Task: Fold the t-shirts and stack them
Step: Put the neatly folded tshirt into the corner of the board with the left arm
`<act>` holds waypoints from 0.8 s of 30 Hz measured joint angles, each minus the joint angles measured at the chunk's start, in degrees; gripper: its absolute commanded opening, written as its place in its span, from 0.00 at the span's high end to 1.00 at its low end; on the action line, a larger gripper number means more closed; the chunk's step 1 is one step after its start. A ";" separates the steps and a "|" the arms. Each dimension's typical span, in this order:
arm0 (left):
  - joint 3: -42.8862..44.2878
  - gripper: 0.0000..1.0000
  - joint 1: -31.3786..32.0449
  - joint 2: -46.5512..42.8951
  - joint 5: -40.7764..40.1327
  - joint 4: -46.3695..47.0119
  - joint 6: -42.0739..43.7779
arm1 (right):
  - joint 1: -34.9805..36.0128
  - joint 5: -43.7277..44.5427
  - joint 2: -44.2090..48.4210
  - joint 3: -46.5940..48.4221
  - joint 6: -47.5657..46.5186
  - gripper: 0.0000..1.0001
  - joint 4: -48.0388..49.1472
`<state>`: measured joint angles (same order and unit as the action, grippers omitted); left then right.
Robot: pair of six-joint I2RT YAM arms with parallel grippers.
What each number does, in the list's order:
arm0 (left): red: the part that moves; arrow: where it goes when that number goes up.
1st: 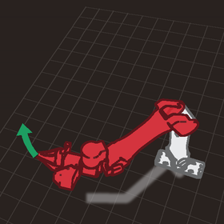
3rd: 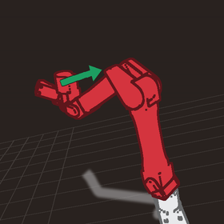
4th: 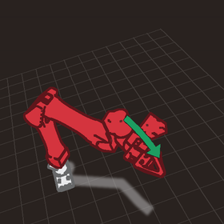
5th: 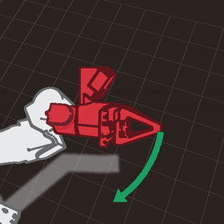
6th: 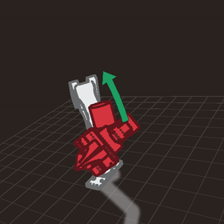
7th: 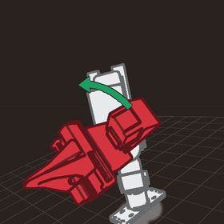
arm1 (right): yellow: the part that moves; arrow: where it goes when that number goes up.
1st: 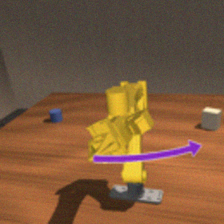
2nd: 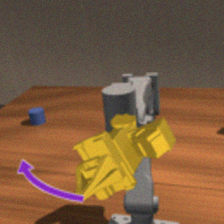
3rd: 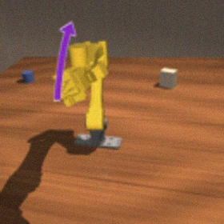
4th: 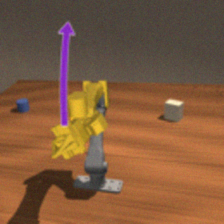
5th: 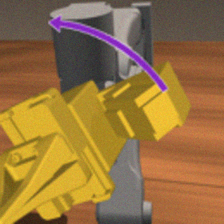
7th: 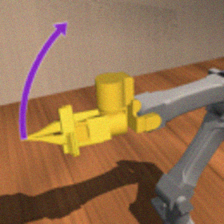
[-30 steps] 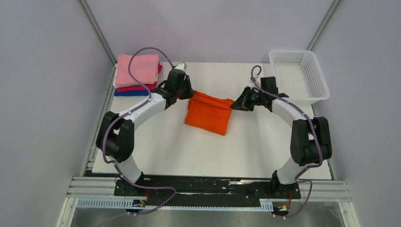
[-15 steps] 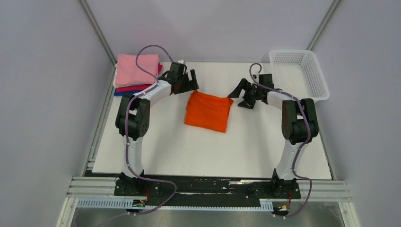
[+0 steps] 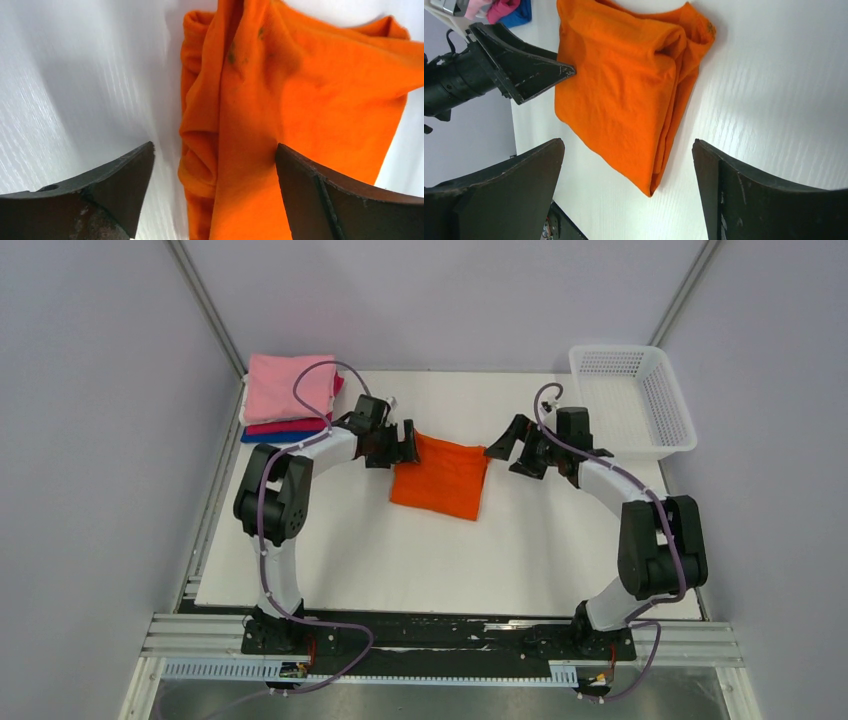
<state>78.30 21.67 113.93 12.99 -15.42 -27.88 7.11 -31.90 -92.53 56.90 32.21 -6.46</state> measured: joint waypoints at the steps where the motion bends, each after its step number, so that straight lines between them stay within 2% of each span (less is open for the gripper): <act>1: -0.70 0.08 0.00 0.00 0.44 -0.11 0.17 | 0.13 0.13 0.83 -0.92 0.00 0.00 0.13; 4: -1.01 0.15 0.07 0.00 1.51 0.09 0.48 | 0.24 0.68 3.39 -4.28 0.00 0.00 0.13; 8: -0.96 0.37 1.31 0.22 1.33 -0.28 1.01 | 0.24 2.36 5.79 -6.99 0.00 0.00 -0.28; 10: -0.22 0.58 2.86 1.09 -0.07 -1.31 1.25 | 0.24 3.89 7.34 -8.09 -0.02 0.00 -0.20; 11: 0.48 0.65 3.72 1.57 -1.03 -1.68 1.22 | 0.24 4.83 8.61 -8.96 -0.02 0.00 -0.26; 12: 1.09 0.78 4.72 2.03 -2.38 -2.19 1.11 | 0.24 5.53 9.75 -9.62 -0.04 0.00 -0.42; 14: 2.45 0.98 6.69 3.02 -5.27 -3.69 1.25 | 0.24 7.17 12.15 -10.80 -0.24 0.00 -0.57; 24: 13.29 1.00 11.74 6.19 -25.00 -14.93 3.67 | 0.24 13.55 22.23 -14.75 -2.51 0.00 0.02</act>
<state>91.59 33.41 120.11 -12.01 -30.35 -24.21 7.35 -18.35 -70.30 42.15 29.69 -6.44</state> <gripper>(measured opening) 0.032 0.998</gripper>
